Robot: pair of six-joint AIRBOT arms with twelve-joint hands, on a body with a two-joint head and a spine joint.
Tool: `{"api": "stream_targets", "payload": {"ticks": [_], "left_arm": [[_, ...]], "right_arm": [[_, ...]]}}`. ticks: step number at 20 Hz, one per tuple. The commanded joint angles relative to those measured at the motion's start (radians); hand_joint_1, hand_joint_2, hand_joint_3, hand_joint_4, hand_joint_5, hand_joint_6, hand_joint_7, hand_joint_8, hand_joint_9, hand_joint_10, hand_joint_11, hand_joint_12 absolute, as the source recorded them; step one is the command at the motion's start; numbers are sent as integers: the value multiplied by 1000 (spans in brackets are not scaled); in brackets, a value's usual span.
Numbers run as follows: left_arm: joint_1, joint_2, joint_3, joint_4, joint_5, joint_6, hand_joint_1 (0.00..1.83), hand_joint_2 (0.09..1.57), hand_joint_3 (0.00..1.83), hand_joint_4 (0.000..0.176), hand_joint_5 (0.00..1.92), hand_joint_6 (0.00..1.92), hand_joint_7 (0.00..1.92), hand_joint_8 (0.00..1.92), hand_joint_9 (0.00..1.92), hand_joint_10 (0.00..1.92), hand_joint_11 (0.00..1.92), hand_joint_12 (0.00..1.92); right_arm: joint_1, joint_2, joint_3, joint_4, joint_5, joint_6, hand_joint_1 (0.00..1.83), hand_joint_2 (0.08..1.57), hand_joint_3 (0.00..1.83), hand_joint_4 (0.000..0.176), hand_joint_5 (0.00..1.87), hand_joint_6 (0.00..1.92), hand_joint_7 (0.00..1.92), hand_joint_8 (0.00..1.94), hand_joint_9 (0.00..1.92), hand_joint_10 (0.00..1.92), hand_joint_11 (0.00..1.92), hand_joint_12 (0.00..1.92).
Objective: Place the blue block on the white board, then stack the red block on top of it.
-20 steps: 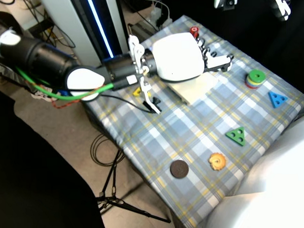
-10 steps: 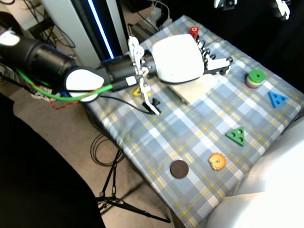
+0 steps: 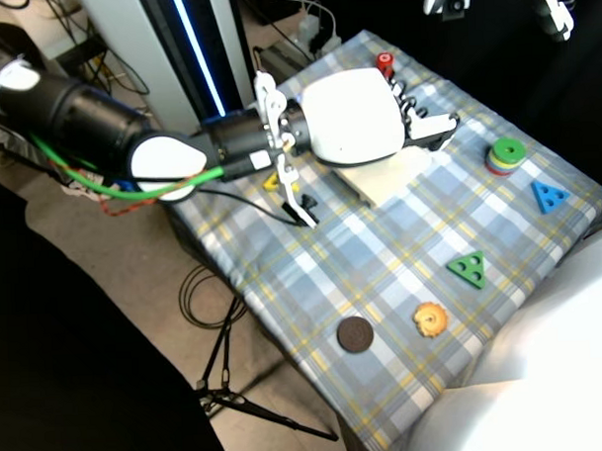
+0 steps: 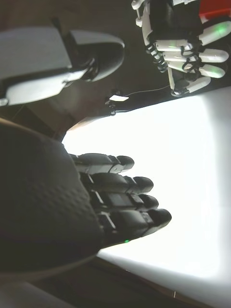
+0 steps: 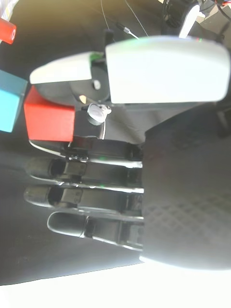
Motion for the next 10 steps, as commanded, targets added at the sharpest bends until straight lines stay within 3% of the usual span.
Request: {"api": "stream_targets", "payload": {"ticks": [1,4,7,10], "left_arm": [[-13,-1,1,14,-118,-7,783,875,0,176,199,0,172,0,45,2,0,229],[-13,-1,1,14,-119,-7,804,872,0,175,207,1,171,0,39,0,0,210],[-13,-1,2,14,-119,-7,778,875,0,176,204,1,172,1,38,2,0,193],[-13,-1,1,14,-118,-7,768,879,1,176,197,0,171,0,43,2,0,219]], "right_arm": [[5,-1,3,56,81,7,1144,1088,0,0,1028,893,875,3,618,353,30,1486],[5,-1,3,54,81,11,1126,1092,0,0,1018,914,858,1,577,388,31,1382],[5,-1,3,51,81,12,1130,1094,0,0,1014,920,859,1,575,394,33,1396],[5,-1,3,51,81,12,1115,1105,0,0,989,961,804,0,573,270,2,1359]]}}
